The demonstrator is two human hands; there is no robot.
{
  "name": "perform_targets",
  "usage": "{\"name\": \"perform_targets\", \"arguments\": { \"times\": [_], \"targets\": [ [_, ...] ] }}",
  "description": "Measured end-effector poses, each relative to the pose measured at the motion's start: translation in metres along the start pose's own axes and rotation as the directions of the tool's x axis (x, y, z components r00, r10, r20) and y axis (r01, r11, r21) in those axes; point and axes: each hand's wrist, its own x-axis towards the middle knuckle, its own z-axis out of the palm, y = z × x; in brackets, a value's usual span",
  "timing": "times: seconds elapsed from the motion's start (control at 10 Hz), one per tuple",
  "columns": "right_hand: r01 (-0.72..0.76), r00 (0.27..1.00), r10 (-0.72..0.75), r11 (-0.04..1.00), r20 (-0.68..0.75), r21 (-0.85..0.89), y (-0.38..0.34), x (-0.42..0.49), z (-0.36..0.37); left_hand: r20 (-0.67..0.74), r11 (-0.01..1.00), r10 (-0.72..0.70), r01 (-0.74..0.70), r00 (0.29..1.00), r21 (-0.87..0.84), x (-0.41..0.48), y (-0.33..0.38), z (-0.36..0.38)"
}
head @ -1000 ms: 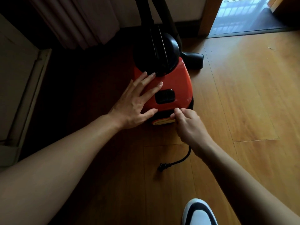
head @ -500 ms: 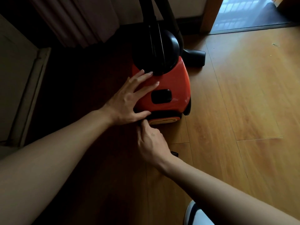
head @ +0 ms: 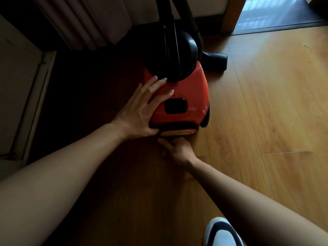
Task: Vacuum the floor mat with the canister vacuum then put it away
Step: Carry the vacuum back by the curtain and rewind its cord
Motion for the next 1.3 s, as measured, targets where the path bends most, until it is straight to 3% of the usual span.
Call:
{"name": "perform_targets", "arguments": {
  "times": [0.1, 0.2, 0.3, 0.4, 0.5, 0.7, 0.9, 1.1, 1.3],
  "targets": [
    [0.032, 0.995, -0.05, 0.977, -0.081, -0.211, 0.01, -0.004, -0.019, 0.014, 1.0, 0.008, -0.008, 1.0, 0.017, 0.0, 0.0, -0.001],
    [0.047, 0.962, -0.187, 0.835, -0.201, -0.549, 0.025, -0.012, -0.041, 0.022, 0.999, 0.013, -0.013, 1.0, 0.037, 0.001, -0.002, -0.001],
    [0.099, 0.892, -0.371, 0.715, -0.256, -0.692, 0.036, -0.013, -0.06, 0.005, 0.998, -0.001, 0.001, 1.0, 0.06, 0.001, -0.001, 0.002],
    [0.079, 0.859, -0.444, 0.606, -0.254, -0.791, 0.044, -0.006, -0.071, 0.007, 0.996, -0.015, 0.014, 1.0, 0.088, 0.002, 0.001, 0.003],
    [0.098, 0.822, -0.496, 0.606, -0.279, -0.789, 0.049, -0.003, -0.077, -0.001, 0.993, -0.023, 0.023, 1.0, 0.117, 0.002, 0.002, 0.004],
    [0.124, 0.823, -0.477, 0.68, -0.308, -0.723, 0.059, 0.002, -0.084, 0.004, 0.988, -0.036, 0.035, 0.999, 0.153, 0.001, 0.006, 0.001],
    [0.203, 0.792, -0.532, 0.692, -0.3, -0.693, 0.055, -0.006, -0.086, 0.171, 0.976, -0.027, -0.011, 0.985, 0.215, 0.0, 0.005, -0.025],
    [0.249, 0.763, -0.577, 0.679, -0.293, -0.69, 0.055, -0.014, -0.079, 0.133, 0.976, -0.115, 0.087, 0.984, 0.199, -0.001, 0.029, -0.036],
    [0.181, 0.754, -0.528, 0.739, -0.391, -0.649, 0.036, -0.028, -0.091, 0.123, 0.976, -0.196, 0.182, 0.973, 0.116, -0.006, 0.045, -0.046]
  ]
}}
